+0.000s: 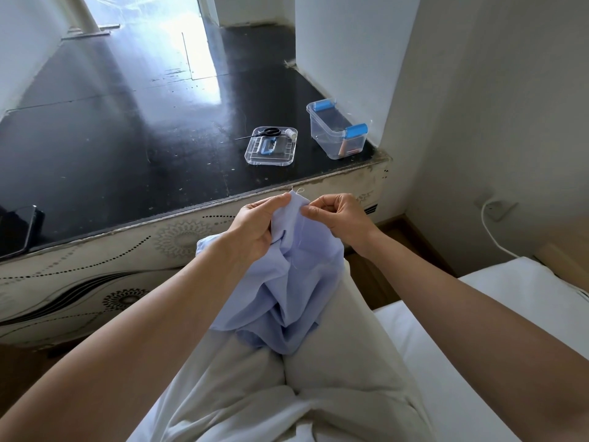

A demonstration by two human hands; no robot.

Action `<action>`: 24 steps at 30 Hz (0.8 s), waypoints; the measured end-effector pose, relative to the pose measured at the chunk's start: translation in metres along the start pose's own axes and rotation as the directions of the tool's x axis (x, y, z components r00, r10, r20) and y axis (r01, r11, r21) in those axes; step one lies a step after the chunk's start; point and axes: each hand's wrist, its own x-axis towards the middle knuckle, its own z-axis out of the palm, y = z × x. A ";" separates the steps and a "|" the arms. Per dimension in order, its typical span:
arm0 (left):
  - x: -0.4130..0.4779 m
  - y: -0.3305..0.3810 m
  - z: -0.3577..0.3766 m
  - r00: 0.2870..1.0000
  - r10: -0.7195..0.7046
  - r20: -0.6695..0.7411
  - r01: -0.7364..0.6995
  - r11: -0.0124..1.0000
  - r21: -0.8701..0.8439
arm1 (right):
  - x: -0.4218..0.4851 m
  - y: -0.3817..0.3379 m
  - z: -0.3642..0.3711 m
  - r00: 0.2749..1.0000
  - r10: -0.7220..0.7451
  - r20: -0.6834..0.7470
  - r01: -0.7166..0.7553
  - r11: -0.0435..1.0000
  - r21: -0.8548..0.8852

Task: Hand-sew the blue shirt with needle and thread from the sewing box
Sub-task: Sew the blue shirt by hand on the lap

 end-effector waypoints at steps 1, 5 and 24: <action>-0.001 0.000 0.000 1.000 0.006 -0.008 -0.006 1.000 0.005 | -0.001 0.002 0.000 1.000 0.016 0.003 -0.016 1.000 0.001; 0.000 -0.002 -0.001 0.999 0.016 -0.030 -0.016 1.000 0.010 | -0.002 0.004 -0.002 0.998 0.057 0.037 -0.056 0.998 -0.017; -0.005 -0.004 -0.003 0.964 0.212 -0.158 -0.177 0.962 0.210 | -0.004 -0.011 -0.006 0.967 0.184 0.175 -0.215 0.961 0.175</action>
